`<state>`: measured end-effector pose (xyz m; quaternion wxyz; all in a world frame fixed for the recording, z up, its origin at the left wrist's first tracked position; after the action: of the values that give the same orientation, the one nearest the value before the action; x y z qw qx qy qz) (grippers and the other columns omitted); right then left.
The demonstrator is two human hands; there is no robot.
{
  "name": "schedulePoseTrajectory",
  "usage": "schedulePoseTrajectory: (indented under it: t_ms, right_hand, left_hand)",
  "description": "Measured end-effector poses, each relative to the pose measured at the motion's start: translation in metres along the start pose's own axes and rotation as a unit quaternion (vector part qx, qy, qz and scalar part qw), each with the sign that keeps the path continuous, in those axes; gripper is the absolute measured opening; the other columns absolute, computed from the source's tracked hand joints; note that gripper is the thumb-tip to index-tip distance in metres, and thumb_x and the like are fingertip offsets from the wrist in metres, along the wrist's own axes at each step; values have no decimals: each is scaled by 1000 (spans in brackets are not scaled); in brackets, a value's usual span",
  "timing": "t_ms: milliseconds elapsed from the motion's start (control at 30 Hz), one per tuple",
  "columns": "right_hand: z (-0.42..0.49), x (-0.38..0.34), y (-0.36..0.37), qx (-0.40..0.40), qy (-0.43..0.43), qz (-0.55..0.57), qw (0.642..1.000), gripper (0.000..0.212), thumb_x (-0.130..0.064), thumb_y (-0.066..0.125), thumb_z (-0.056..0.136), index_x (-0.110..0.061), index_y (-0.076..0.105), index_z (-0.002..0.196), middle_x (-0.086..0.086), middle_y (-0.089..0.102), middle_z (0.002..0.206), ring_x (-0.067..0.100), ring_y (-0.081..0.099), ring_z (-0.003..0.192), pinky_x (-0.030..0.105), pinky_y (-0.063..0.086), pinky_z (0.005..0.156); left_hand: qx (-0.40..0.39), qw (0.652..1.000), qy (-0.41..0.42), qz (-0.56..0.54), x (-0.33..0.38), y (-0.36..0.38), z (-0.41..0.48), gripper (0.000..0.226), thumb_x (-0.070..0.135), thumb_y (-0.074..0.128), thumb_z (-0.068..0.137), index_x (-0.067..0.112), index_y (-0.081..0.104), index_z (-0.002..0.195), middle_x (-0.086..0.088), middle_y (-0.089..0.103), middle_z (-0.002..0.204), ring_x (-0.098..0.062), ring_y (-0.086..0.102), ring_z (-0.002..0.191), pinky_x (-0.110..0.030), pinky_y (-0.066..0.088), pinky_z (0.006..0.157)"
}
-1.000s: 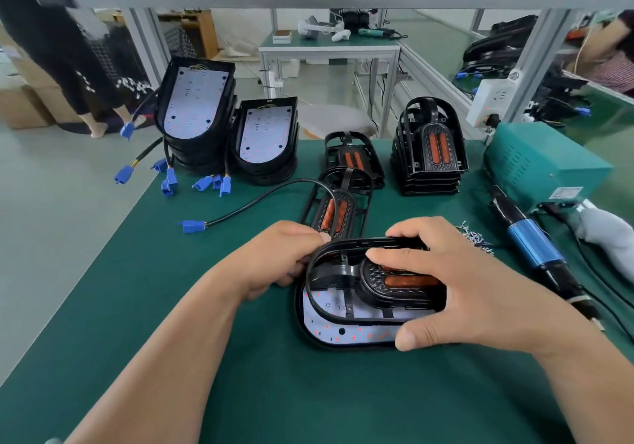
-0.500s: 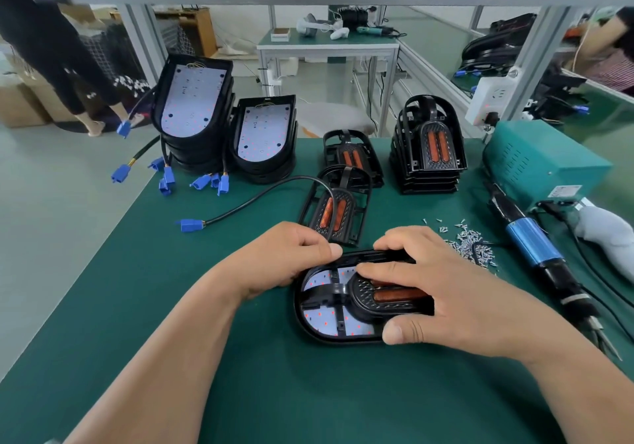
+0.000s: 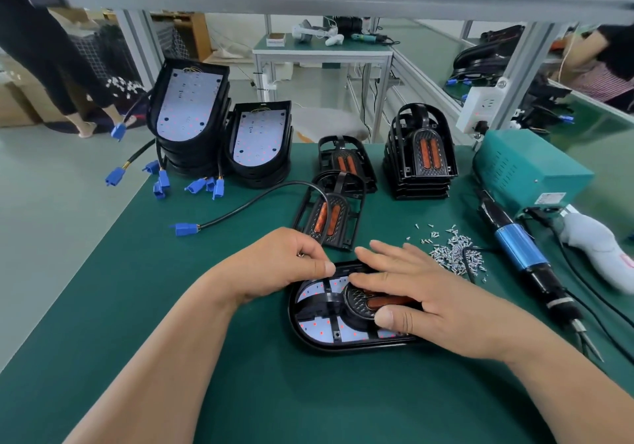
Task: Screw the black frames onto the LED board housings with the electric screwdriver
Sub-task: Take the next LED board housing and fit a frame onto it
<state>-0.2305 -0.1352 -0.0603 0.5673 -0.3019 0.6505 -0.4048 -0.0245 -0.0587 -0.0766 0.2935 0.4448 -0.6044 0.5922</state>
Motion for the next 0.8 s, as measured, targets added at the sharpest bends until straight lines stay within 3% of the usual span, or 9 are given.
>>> schedulePoseTrajectory:
  t_ms: [100,200,300,400,533,700,800]
  right_hand:
    - [0,-6,-8,31,-19,48,998,70,-82,39,96,-47,42,157,-29,22,171,-2,0,161,42,1,132]
    - [-10,3,-33,123,6,120,985,71,-80,52,93,-44,49,154,-31,40,162,0,20,159,27,19,129]
    - [-36,37,-66,259,120,93,954,52,-77,61,89,-54,60,136,-34,59,139,-10,51,132,24,42,105]
    - [-69,73,-85,339,235,5,911,40,-61,69,88,-46,64,125,-25,66,114,-2,57,109,31,47,93]
    - [-102,111,-86,305,373,-69,873,45,-53,68,90,-29,61,127,-3,58,118,26,59,113,52,52,97]
    - [-116,130,-82,267,435,-102,854,53,-50,70,93,-19,58,135,7,54,128,33,56,114,48,50,90]
    - [-117,134,-79,249,451,-112,850,57,-55,66,95,-21,55,138,6,56,125,33,61,103,45,50,86]
  left_hand:
    - [0,1000,-9,-1,-1,-2,-2,16,33,82,90,20,80,83,18,63,61,6,50,52,-5,36,51]
    - [6,1000,-30,-7,-4,-5,-3,23,42,83,84,20,80,83,17,59,59,2,45,50,-9,34,47]
    - [-2,998,-54,-27,-4,-3,-5,33,52,82,75,21,80,85,16,58,60,0,42,50,-14,31,45]
    - [-11,998,-55,-36,-1,-1,-7,33,54,82,75,23,82,88,16,61,63,1,45,51,-14,31,45]
    - [-11,998,-53,-37,2,-1,-9,34,56,82,74,25,82,89,16,63,66,2,45,52,-13,31,44]
    - [-8,998,-65,-20,1,-3,-11,46,68,80,70,27,81,91,12,59,70,-5,40,59,-18,29,48]
    - [-9,998,-65,-20,-1,-3,-11,50,71,80,68,27,80,90,11,56,70,-7,38,60,-18,28,48]
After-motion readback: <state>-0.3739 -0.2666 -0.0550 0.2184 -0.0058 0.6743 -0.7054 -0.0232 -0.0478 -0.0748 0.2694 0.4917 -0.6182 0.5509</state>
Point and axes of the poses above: each hand's wrist, its own z-axis towards the middle knuckle, its own y-axis out of the palm, x = y × z, the point moved 7 cm from there along z, towards the middle knuckle
